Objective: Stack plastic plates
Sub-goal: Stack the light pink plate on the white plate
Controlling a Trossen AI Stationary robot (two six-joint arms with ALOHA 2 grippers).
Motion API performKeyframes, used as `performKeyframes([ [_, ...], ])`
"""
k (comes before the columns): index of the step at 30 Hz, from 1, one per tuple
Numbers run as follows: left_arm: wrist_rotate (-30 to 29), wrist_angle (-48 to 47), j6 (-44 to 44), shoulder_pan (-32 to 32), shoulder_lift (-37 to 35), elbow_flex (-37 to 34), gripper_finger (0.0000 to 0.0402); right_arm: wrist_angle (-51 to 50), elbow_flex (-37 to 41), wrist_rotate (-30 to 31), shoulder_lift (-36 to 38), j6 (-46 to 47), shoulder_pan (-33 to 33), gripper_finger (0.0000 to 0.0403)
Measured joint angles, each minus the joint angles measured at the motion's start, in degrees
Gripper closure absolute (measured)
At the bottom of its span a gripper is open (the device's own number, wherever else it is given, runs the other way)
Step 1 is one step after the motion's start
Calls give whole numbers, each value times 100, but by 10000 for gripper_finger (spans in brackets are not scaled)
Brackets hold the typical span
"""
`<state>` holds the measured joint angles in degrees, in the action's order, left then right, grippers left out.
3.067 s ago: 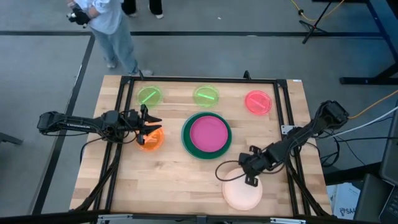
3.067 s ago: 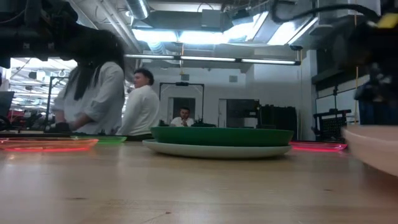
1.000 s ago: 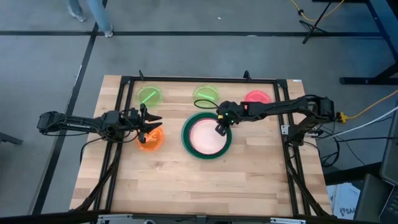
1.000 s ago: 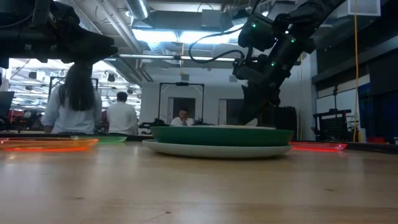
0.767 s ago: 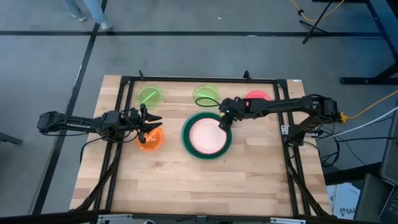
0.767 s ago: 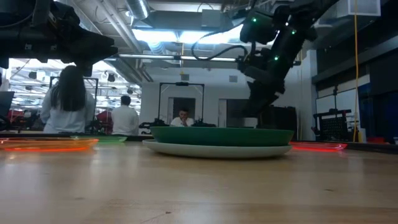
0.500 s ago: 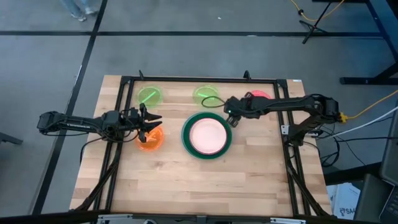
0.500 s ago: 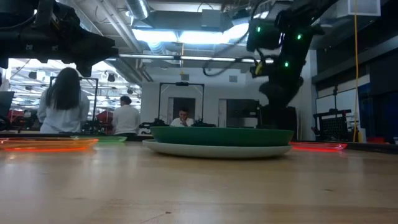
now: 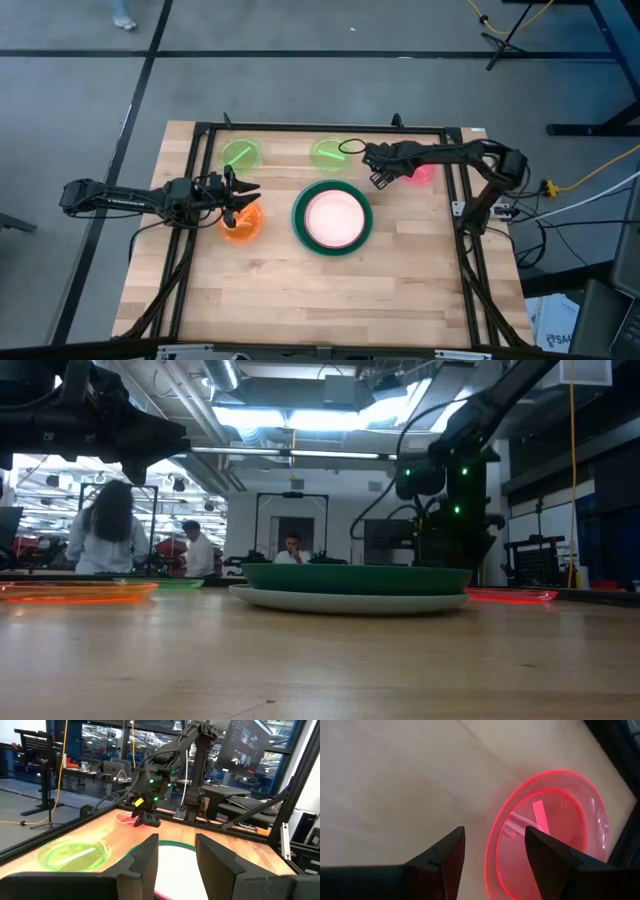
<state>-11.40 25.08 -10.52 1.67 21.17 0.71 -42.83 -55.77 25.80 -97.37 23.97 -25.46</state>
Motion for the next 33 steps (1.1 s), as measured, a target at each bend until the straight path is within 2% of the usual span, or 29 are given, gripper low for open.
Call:
performKeyframes([
  [9,-15,-15,5,0,0,0,279,103,2,-137,-384,-356,-429,212],
  [13,-17,-15,7,2,0,0,279,123,2,-146,-390,-389,-561,247],
  [19,-17,-20,9,0,0,0,279,199,2,-208,-390,-540,-581,326],
  [25,-117,-17,33,2,-2,0,279,276,2,-391,-388,-1045,-581,386],
  [27,-109,-22,35,0,0,0,279,331,2,-391,-390,-1234,-581,398],
  [33,-107,-44,15,2,0,0,279,594,2,-627,-388,-1674,-563,400],
])
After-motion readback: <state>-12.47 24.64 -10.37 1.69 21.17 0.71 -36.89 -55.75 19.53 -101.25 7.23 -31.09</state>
